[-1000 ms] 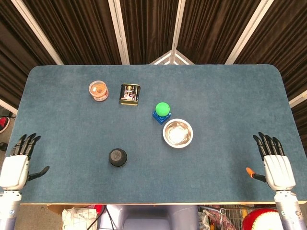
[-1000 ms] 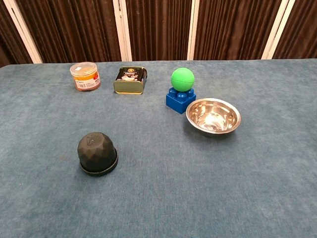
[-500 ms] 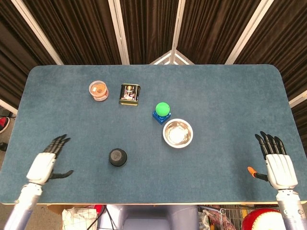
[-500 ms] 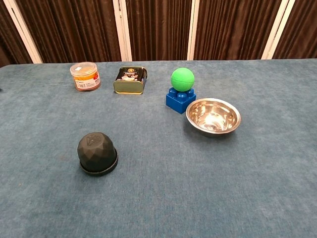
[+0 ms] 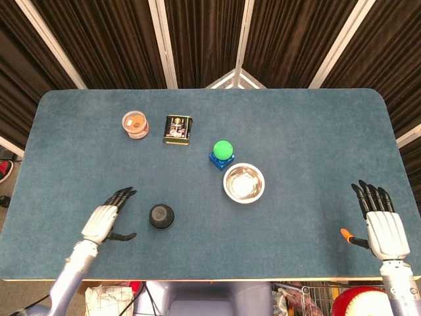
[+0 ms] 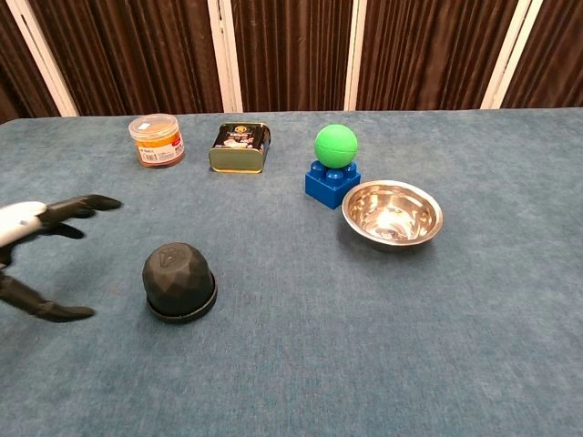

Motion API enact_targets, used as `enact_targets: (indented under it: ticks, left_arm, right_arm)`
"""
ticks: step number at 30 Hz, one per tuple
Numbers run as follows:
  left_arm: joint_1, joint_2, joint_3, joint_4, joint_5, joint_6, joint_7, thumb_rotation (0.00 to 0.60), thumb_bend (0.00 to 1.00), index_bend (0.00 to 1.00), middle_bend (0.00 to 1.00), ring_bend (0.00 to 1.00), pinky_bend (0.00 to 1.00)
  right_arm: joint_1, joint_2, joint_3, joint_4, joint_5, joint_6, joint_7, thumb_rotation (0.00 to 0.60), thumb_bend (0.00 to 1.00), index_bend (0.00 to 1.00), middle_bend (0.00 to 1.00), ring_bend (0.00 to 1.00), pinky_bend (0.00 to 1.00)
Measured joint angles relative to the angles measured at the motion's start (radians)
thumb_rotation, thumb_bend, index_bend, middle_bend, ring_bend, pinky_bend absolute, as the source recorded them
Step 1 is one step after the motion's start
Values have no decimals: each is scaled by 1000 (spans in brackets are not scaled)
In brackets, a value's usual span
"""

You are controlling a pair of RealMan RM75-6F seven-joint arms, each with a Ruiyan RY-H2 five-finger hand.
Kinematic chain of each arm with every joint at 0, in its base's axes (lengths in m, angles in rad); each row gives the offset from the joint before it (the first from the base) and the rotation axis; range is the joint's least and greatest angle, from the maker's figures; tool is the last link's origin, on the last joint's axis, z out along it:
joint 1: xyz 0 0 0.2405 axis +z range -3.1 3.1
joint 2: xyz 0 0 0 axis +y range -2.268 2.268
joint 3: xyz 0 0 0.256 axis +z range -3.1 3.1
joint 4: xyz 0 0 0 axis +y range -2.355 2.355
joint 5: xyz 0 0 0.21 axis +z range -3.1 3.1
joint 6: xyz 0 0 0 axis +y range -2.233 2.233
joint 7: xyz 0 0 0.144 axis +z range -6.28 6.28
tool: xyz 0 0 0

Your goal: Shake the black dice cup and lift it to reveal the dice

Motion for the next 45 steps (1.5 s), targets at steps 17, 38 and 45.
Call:
enact_targets:
  ticks: [17,38,45]
  left_arm:
    - [-74,-129,-28,12,-104,-65,137,600,102,92,147,0,86]
    - [-107,-202,-31,16,-173,-42,278,600,102,92,260,0,68]
    - [-106,-214,-26,19,-178,-17,307,600,101,92,242,0,60]
  right_arm:
    - [5,6,4,2,-1,-4,14,600,185,31,0,13,0]
    - [-4,6,-6,9,-11,5,31,600,185,32,0,12,0]
    - [0,11,-1,5,-7,0,34,600,185,31,0,13,0]
